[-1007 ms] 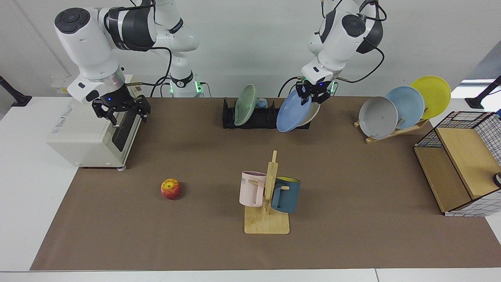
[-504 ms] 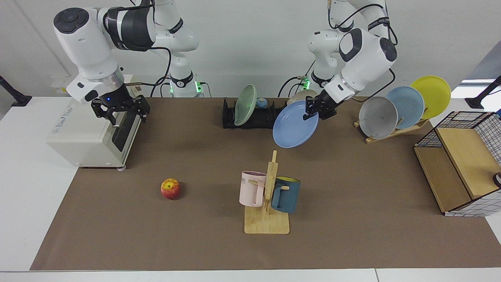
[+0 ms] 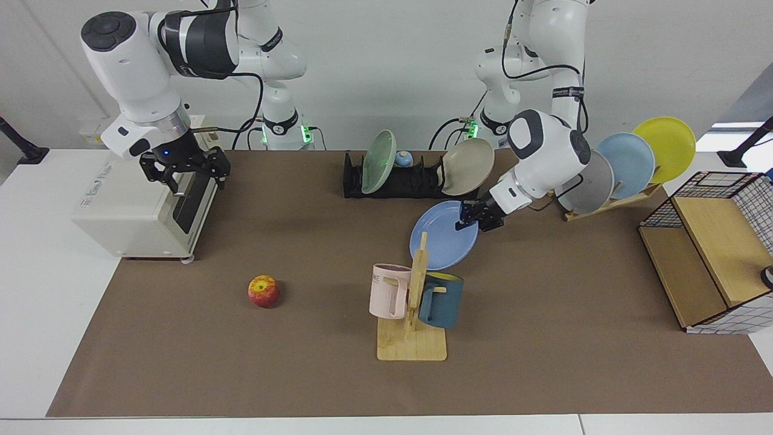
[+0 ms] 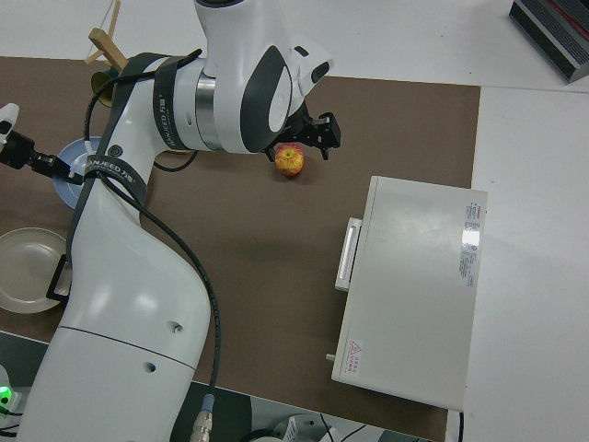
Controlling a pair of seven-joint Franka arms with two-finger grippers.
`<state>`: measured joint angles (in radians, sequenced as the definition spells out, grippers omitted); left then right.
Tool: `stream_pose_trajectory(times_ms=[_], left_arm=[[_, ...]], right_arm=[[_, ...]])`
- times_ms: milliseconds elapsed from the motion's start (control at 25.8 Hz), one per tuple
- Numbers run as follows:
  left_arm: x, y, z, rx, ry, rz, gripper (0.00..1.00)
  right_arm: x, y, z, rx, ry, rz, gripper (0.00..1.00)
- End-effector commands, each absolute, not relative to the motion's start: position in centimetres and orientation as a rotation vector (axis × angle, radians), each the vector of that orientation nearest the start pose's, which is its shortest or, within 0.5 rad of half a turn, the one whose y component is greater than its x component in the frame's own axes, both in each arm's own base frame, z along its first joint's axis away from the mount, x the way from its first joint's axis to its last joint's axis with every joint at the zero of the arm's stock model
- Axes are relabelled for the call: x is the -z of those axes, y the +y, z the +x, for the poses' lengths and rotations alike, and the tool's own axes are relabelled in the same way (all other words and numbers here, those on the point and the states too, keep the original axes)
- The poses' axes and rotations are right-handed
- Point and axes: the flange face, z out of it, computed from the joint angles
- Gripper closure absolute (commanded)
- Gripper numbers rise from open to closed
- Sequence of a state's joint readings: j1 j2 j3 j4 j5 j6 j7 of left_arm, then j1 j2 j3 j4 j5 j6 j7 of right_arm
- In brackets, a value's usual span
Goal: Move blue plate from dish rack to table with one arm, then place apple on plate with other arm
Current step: 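Carry the blue plate with the left gripper toward the table center, then set the blue plate down while the right gripper grasps the apple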
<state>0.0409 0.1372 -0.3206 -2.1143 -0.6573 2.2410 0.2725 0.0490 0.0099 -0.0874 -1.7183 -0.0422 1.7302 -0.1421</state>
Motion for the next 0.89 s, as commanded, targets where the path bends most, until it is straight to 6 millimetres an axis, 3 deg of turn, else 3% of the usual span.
stream_pose_trajectory(times_ms=[0,155,349,426,581,697,775,852], left_arm=[[-34.8,-19.4,53.9,0.008,-0.124,2.551,1.00],[-34.3,-20.7,53.4,0.031,-0.108,2.552,1.00],[-33.9,-22.2,52.5,0.051,-0.061,2.575,0.79],[-34.0,-22.3,52.4,0.054,-0.065,2.575,0.55],[-35.0,-23.2,51.8,0.063,-0.099,2.592,0.23],[-36.0,-23.0,51.7,0.087,-0.121,2.644,0.08],[-37.1,-22.8,51.5,0.104,-0.147,2.679,0.03],[-39.1,-22.2,51.3,0.090,-0.176,2.714,0.01]], right_arm=[[-55.6,-3.0,57.4,0.119,-0.164,-3.199,0.00],[-51.3,-5.7,57.6,0.121,-0.104,-3.205,0.00],[-45.8,-6.1,58.9,0.082,-0.083,-3.206,0.00],[-44.4,-5.1,59.5,0.084,-0.098,-3.200,0.00],[-42.4,-2.0,61.7,0.227,-0.058,-3.093,0.00],[-41.0,-0.5,63.6,0.281,-0.076,-3.082,0.00],[-40.2,1.3,64.7,0.285,-0.102,-3.071,0.00],[-38.9,1.4,65.2,0.271,-0.086,-3.059,0.00]])
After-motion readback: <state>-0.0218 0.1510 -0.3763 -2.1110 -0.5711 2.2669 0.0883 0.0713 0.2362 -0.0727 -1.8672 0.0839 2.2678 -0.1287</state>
